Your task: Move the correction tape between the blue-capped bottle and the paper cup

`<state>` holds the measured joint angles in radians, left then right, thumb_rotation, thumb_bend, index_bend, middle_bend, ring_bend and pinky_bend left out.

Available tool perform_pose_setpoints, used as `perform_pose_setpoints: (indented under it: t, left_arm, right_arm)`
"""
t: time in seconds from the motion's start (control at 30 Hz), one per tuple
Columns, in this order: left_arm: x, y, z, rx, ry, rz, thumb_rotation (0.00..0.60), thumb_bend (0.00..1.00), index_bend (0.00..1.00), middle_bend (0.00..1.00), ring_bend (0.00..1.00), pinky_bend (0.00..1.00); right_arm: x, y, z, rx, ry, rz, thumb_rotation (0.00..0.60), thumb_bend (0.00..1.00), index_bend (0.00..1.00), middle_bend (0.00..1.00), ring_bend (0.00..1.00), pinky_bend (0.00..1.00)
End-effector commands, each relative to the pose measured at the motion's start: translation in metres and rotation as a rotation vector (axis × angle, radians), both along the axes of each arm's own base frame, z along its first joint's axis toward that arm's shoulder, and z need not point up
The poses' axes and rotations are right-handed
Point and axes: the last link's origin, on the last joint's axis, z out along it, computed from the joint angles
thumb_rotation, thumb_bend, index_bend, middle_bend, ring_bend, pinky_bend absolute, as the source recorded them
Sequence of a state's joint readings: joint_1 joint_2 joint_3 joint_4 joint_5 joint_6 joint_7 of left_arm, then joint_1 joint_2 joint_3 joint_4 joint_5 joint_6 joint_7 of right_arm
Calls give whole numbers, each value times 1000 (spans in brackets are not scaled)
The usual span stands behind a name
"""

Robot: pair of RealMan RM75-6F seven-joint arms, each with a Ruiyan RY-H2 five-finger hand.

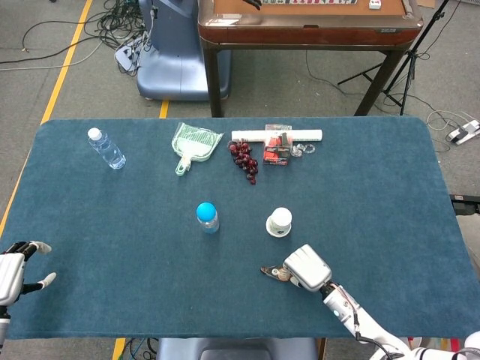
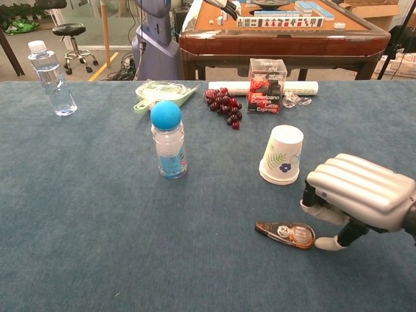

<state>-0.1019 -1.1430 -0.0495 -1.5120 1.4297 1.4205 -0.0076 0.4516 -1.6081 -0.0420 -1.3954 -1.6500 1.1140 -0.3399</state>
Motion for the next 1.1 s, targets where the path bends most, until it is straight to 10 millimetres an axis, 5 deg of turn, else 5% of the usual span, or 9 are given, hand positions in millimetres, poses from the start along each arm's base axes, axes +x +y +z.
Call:
perform_pose_setpoints:
  t: [0.03,1.1]
  left_arm:
    - [0,0,0,0,0,1,600,93,427,432,333,504]
    - [0,0,4,11,3,6,600,93,427,432,333,505]
  right_arm:
    - [3,-3,-4,2,2,12,600,0,1000,1000,1000,1000]
    - [44,-34,-33,2,-33,61,600,0,1000,1000,1000,1000]
